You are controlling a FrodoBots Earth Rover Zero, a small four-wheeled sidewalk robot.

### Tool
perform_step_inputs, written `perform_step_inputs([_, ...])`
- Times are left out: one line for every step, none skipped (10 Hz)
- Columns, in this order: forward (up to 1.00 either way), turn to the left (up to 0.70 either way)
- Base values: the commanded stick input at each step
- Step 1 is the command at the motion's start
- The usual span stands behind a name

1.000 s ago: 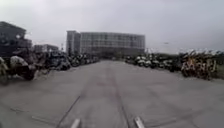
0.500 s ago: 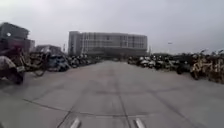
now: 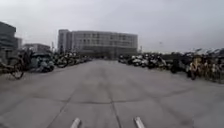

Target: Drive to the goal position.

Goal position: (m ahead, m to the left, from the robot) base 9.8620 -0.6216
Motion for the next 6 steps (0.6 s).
perform_step_inputs([1.0, 0.06])
perform_step_inputs([1.0, 0.06])
perform_step_inputs([1.0, 0.06])
perform_step_inputs([1.0, 0.06])
perform_step_inputs([1.0, 0.06])
perform_step_inputs([1.0, 0.06])
